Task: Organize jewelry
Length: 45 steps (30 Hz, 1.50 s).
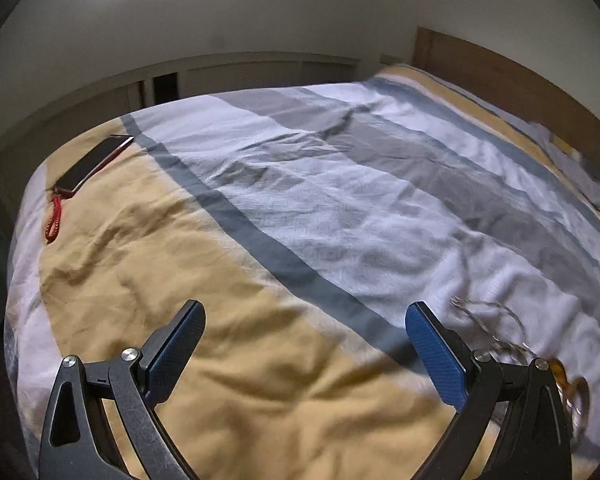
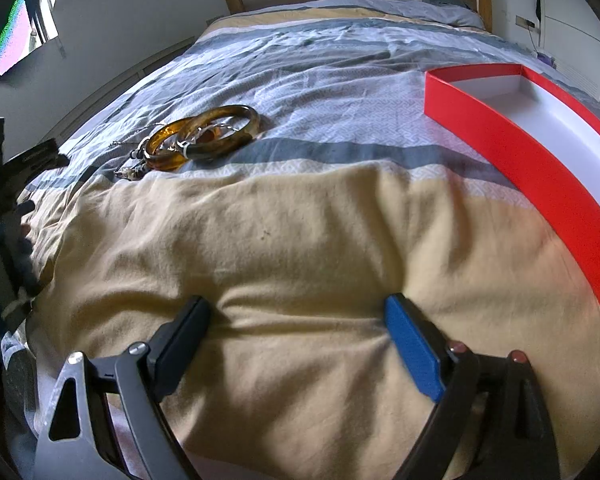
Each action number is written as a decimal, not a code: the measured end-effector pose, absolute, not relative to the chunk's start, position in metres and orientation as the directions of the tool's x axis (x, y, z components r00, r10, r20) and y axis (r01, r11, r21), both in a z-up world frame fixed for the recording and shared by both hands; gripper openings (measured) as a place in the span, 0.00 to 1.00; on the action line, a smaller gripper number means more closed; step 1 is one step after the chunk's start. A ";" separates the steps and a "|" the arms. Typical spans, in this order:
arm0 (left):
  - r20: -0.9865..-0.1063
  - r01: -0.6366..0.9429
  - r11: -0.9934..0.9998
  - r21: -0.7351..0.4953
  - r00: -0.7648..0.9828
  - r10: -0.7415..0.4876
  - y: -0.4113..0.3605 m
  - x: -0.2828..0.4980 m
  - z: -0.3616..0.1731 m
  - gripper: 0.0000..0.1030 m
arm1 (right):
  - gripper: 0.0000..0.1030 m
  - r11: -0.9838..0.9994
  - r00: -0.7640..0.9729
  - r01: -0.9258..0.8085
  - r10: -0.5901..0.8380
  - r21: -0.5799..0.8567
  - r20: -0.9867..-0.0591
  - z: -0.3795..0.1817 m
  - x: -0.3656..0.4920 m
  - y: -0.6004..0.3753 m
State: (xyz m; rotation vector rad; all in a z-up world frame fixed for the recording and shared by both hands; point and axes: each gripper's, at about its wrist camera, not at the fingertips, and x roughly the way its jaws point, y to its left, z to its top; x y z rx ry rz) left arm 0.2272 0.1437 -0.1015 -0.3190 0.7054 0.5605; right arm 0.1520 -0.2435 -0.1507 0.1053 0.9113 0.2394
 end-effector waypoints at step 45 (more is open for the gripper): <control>-0.708 -0.678 0.691 -0.251 0.615 0.346 0.211 0.231 -0.113 0.96 | 0.87 0.970 0.590 -0.152 0.244 0.190 -0.770 -0.151 0.150 -0.245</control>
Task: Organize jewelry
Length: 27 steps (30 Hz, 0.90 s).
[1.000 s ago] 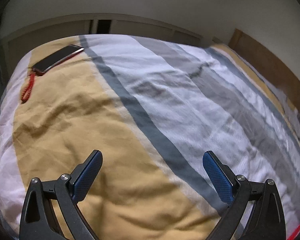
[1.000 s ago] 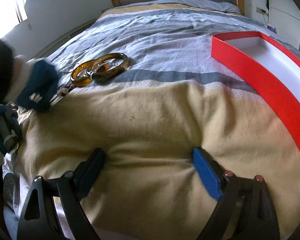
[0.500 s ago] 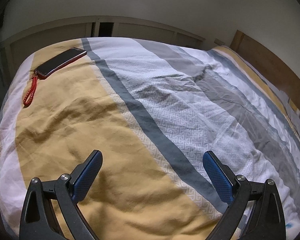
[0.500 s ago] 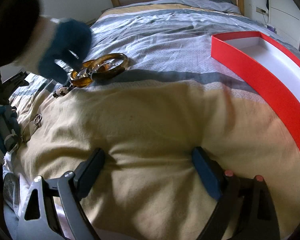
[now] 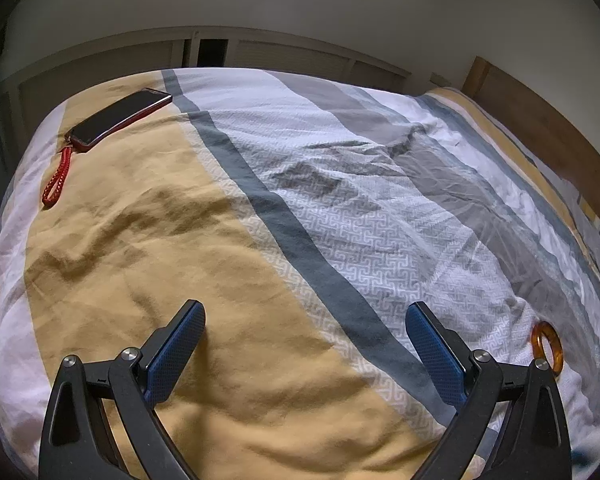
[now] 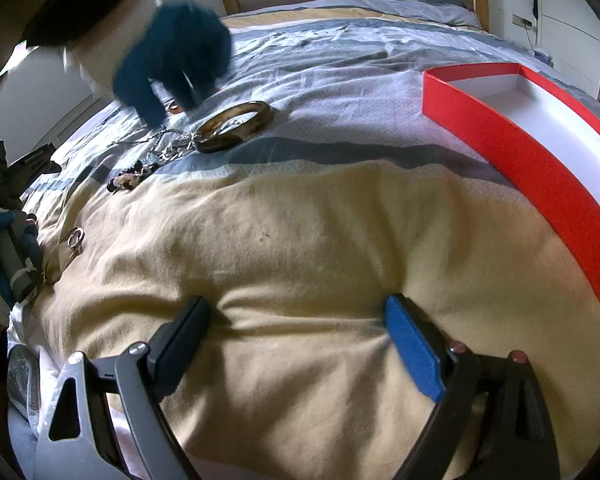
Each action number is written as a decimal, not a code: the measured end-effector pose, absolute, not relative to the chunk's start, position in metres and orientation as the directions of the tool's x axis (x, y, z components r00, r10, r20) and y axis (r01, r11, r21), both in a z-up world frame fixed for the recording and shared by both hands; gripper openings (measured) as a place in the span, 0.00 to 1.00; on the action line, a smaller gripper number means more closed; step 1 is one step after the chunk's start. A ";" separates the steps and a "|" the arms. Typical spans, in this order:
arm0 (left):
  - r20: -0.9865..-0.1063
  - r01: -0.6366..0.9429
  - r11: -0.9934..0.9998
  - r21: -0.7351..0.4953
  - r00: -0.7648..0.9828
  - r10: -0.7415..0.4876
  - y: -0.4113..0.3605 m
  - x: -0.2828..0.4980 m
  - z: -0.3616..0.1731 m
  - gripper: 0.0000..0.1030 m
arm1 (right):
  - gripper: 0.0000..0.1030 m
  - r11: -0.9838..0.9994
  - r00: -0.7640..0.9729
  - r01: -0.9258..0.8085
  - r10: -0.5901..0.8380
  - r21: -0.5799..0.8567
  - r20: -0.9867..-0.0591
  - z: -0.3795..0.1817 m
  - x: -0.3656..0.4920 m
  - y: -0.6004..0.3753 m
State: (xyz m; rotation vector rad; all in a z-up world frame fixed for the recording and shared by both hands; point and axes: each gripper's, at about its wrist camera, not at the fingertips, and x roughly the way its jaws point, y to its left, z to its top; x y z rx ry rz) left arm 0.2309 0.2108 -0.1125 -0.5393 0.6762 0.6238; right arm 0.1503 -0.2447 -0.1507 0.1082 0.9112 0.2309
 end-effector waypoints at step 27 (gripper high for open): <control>-0.720 -0.679 0.684 -0.267 0.612 0.327 0.216 0.230 -0.118 0.96 | 0.87 0.970 0.589 -0.151 0.243 0.190 -0.771 -0.151 0.154 -0.245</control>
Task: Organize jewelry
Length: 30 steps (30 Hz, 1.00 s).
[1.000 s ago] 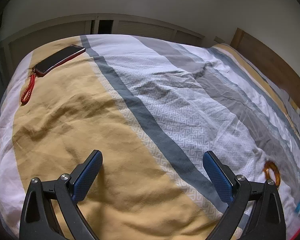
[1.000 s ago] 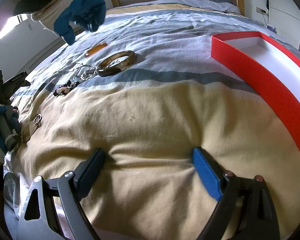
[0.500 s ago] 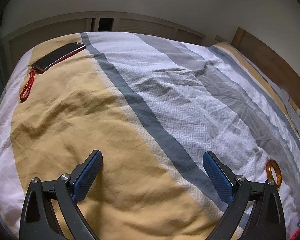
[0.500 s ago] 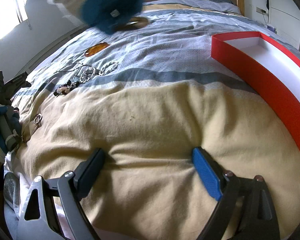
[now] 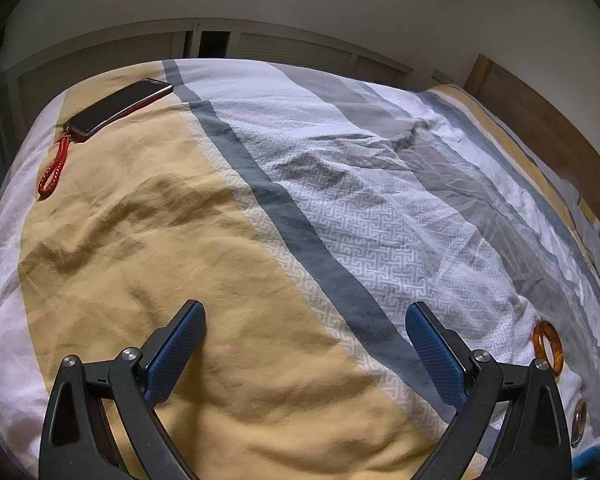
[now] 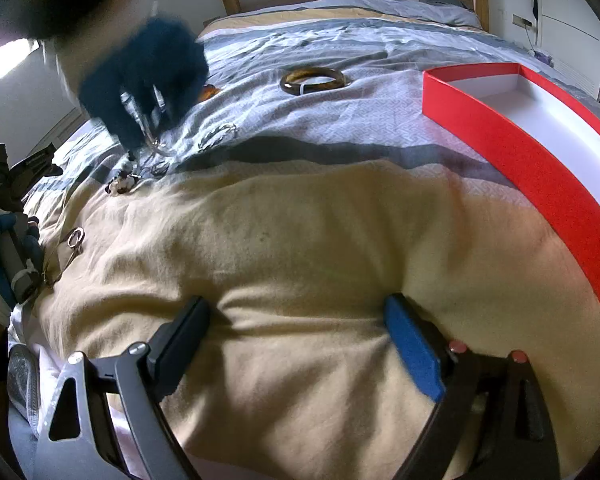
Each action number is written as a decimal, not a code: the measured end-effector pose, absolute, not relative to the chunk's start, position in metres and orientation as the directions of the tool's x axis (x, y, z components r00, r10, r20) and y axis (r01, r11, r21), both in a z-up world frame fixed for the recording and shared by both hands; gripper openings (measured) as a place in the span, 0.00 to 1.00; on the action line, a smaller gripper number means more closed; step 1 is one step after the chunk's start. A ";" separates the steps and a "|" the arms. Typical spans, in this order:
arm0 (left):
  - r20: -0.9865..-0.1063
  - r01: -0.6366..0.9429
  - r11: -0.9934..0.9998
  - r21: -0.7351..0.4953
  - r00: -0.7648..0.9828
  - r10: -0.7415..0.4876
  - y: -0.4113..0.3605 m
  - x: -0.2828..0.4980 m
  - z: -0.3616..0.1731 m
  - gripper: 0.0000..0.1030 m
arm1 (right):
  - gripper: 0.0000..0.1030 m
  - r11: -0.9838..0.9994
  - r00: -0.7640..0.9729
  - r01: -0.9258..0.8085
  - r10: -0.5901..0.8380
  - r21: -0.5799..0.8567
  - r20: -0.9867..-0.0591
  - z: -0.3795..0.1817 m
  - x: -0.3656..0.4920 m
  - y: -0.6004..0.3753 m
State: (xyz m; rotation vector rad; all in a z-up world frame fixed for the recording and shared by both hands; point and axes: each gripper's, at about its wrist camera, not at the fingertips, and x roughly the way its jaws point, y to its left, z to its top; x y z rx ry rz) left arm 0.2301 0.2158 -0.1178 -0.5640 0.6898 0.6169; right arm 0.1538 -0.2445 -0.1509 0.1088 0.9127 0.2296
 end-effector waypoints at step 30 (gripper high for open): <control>-0.726 -0.681 0.679 -0.274 0.610 0.318 0.216 0.229 -0.122 0.96 | 0.87 0.970 0.589 -0.150 0.242 0.190 -0.771 -0.151 0.152 -0.244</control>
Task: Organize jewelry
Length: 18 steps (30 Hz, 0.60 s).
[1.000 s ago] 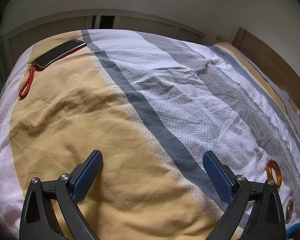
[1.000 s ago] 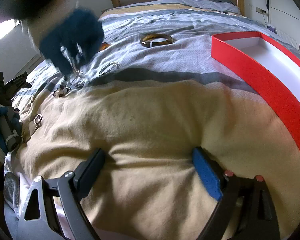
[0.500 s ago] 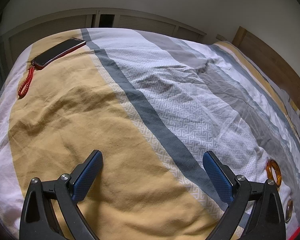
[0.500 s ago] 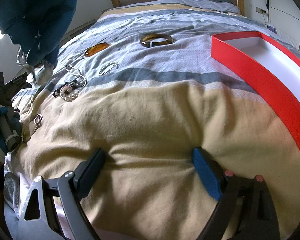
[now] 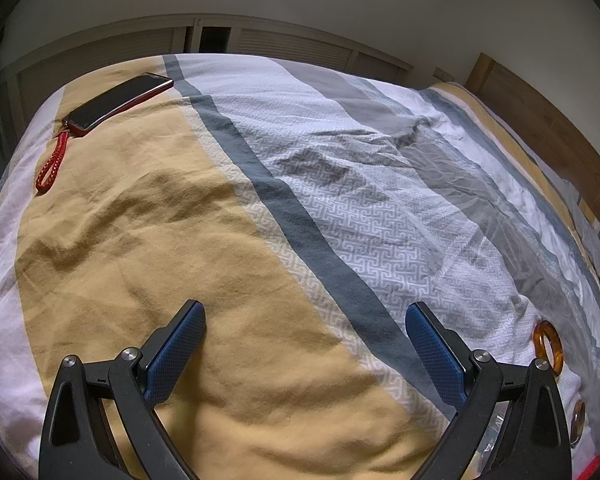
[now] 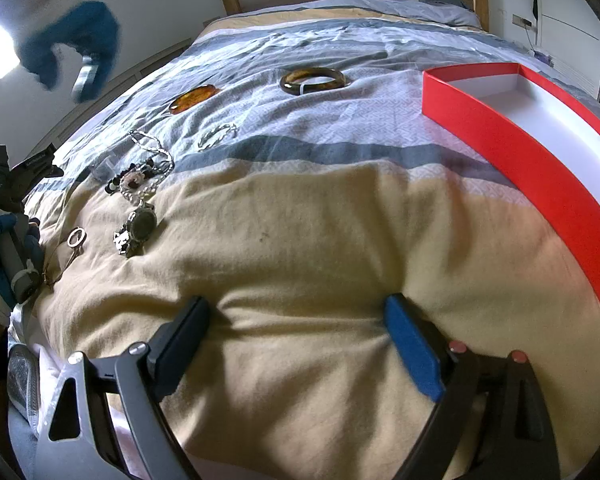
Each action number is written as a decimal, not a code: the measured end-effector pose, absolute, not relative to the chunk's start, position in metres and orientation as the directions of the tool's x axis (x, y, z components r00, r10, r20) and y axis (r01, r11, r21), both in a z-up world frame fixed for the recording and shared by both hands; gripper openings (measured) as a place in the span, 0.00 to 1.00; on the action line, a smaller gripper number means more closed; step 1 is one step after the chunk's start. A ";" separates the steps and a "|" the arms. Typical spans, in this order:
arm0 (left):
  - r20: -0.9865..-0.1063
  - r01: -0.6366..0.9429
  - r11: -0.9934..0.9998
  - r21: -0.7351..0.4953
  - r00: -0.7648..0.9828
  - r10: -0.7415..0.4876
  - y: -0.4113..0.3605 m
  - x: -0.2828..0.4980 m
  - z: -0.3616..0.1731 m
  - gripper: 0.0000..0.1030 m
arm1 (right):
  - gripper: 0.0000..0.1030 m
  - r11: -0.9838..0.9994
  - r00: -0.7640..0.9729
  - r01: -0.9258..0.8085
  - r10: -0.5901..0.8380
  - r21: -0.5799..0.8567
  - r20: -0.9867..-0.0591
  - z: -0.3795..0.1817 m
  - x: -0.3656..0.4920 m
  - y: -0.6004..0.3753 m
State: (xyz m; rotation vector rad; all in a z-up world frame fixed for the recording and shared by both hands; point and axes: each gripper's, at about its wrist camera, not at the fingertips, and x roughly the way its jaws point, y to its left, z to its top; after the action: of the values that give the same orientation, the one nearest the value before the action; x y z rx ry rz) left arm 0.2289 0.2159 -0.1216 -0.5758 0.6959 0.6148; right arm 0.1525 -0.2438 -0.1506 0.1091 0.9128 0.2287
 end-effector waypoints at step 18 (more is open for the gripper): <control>-0.729 -0.681 0.680 -0.273 0.607 0.316 0.217 0.230 -0.123 0.96 | 0.87 0.970 0.589 -0.150 0.242 0.190 -0.771 -0.151 0.153 -0.244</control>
State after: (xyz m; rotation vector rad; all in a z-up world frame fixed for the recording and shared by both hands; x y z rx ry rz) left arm 0.2304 0.2174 -0.1226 -0.5759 0.7014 0.6138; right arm 0.1526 -0.2440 -0.1507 0.1089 0.9129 0.2285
